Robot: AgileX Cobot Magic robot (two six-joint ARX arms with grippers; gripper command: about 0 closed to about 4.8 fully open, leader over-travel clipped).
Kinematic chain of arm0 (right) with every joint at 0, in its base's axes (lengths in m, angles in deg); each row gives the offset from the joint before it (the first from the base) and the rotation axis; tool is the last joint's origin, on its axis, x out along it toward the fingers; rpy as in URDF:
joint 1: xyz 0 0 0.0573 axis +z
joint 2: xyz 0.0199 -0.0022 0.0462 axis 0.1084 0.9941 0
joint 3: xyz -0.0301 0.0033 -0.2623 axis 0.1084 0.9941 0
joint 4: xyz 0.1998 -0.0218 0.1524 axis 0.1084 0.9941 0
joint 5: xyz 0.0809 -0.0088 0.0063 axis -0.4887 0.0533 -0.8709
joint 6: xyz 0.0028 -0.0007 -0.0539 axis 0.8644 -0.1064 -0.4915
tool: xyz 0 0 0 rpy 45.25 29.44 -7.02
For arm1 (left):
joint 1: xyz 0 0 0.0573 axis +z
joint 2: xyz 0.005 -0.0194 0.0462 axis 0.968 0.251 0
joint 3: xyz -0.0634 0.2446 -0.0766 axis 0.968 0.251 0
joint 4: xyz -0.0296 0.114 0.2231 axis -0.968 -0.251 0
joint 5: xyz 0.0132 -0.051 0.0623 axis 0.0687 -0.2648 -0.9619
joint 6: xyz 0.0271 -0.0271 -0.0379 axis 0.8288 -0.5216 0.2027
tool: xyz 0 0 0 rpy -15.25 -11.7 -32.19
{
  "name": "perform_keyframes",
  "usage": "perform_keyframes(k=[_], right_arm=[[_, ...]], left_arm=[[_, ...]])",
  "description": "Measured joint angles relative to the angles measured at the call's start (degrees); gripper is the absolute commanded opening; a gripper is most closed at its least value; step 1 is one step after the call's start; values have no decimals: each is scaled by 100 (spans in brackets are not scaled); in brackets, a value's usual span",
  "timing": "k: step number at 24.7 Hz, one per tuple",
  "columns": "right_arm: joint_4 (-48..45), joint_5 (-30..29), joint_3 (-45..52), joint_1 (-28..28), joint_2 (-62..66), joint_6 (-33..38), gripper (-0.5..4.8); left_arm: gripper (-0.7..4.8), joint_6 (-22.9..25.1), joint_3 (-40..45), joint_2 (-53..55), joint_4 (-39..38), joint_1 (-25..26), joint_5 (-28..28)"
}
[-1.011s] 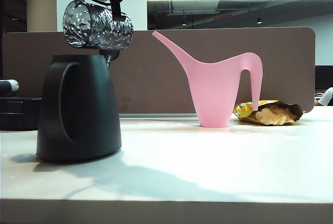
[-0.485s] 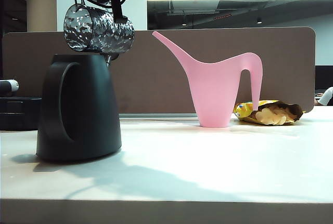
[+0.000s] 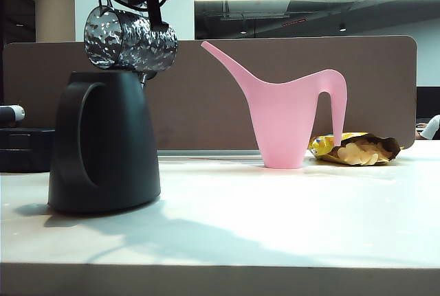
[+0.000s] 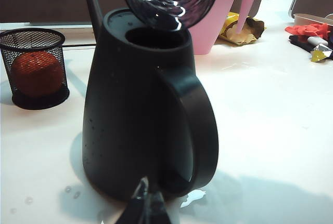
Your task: Pour the water from the cup into the kettle.
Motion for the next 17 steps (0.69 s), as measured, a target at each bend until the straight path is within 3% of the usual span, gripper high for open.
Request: perform_keyframes(k=[17], right_arm=[[-151, 306, 0, 0, 2, 297, -7]], left_arm=[[-5, 0, 0, 0, -131, -2, 2]])
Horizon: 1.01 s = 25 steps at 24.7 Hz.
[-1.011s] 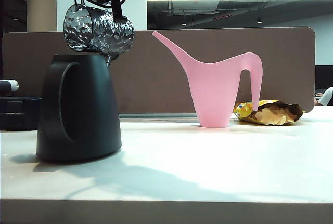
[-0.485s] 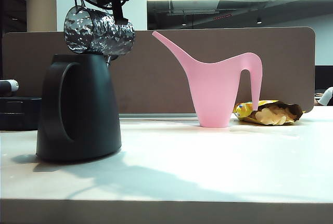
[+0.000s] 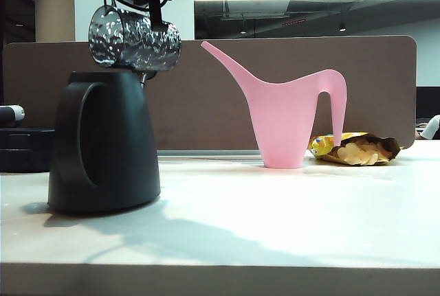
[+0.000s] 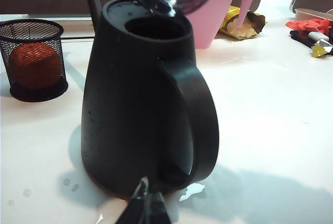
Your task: Pour the water from the cup into the kettle.
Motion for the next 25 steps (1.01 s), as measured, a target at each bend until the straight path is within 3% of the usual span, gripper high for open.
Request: perform_keyframes(k=[15, 18, 25], right_arm=[[-109, 564, 2, -216, -262, 1777, -7], [-103, 577, 0, -520, -619, 2892, -6], [428, 503, 0, -977, -1115, 4409, -7]], left_arm=[[-5, 0, -2, 0, 0, 0, 11], [-5, 0, 0, 0, 0, 0, 17], [-5, 0, -2, 0, -2, 2, 15]])
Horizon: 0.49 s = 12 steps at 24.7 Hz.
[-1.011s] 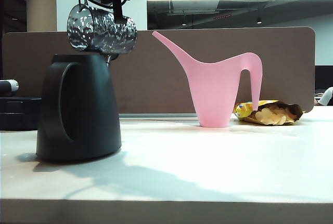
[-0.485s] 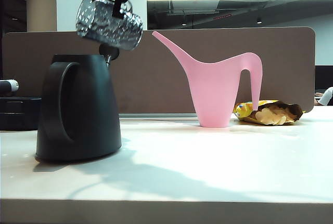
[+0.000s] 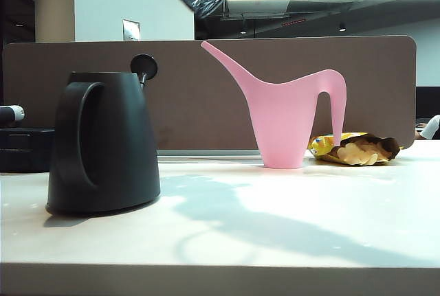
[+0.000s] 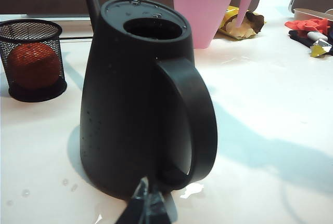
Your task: Pour the water from the cup into the kettle.
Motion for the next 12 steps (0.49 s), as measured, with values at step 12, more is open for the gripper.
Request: perform_keyframes(k=[12], right_arm=[[1231, -1456, 31, -1248, -348, 3377, -7]], left_arm=[[-5, -9, 2, 0, -4, -2, -2]])
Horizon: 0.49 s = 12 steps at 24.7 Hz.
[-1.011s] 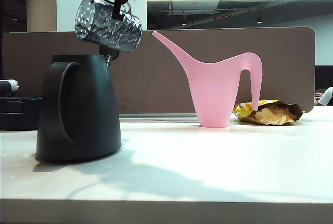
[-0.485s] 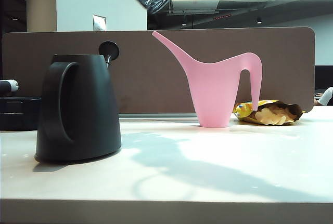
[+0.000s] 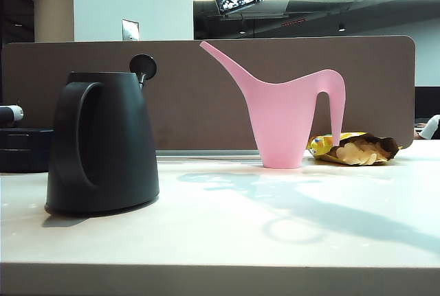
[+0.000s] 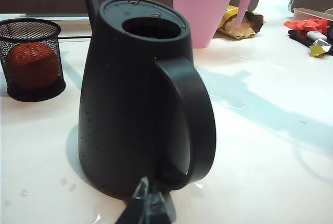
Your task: Pour the water from the cup into the kettle.
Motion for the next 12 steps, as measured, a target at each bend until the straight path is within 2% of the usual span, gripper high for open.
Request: perform_keyframes(k=[4, 6, 12], right_arm=[[-142, -166, 358, -170, -33, 372, -7], [-214, -452, 846, -352, -31, 807, -7], [-1224, -737, 1707, -573, -33, 1335, -7]], left_arm=[[-5, 0, 0, 0, 0, 2, 0], [-5, 0, 0, 0, -2, 0, 0], [-5, 0, 0, 0, 0, 0, 0]])
